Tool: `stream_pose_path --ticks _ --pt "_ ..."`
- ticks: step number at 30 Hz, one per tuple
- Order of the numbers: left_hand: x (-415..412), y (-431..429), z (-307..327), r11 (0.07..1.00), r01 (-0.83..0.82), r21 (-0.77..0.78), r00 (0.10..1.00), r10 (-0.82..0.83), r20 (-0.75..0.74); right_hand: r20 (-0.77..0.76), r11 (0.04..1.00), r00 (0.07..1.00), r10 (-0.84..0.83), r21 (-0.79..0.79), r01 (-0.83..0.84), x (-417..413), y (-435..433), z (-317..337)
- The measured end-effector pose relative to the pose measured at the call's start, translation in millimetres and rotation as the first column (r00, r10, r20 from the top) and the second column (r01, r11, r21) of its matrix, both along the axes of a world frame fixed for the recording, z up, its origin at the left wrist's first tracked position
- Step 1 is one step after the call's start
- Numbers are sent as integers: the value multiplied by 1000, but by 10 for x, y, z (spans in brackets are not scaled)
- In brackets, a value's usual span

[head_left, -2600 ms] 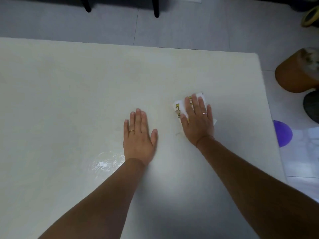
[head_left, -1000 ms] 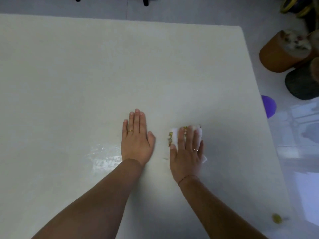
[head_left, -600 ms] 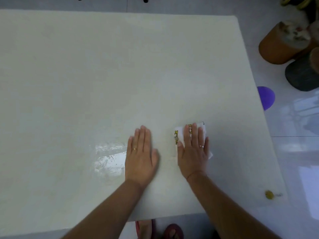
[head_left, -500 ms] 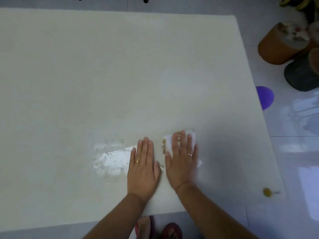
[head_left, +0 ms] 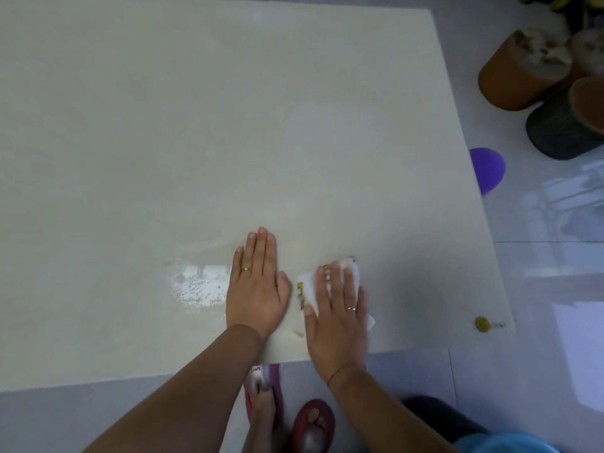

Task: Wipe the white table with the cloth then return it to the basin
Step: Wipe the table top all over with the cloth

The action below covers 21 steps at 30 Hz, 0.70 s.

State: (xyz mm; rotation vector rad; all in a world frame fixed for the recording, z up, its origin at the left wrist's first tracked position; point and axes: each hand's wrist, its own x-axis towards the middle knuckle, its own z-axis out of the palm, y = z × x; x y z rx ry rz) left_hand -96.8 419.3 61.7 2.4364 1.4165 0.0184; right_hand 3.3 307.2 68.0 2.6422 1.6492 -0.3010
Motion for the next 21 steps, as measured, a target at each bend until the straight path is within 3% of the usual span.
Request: stream_pose_path --ticks 3,5,7,9,12,14,17,18,21 --pt "6 -8 5 1000 2 15 1000 -2 -3 23 954 954 298 -10 -298 214 -217 -29" --pt "3 -11 -1 1000 0 14 1000 0 -4 54 932 931 362 -28 -361 442 -293 -24" --pt "3 -14 -14 1000 0 16 1000 0 -17 47 971 970 238 -37 -236 607 -345 7" --pt "7 -20 -26 1000 -3 17 1000 4 -23 9 1000 1000 -5 -14 5 585 -357 37" --pt "12 -22 -37 1000 -6 21 1000 7 -24 -5 964 964 -267 4 267 212 -307 34" --pt "8 -29 -36 1000 -14 22 1000 15 -21 -20 988 987 -156 -2 156 17 -360 19" --pt "10 -19 -31 1000 -9 25 999 10 -31 -5 973 975 223 -53 -223 258 -562 -6" --pt "16 -16 -25 999 -9 30 999 10 -33 4 957 959 283 -63 -282 433 -612 -9" --pt "66 -26 18 999 -7 40 1000 7 -11 16 989 991 133 -62 -132 932 -706 13"
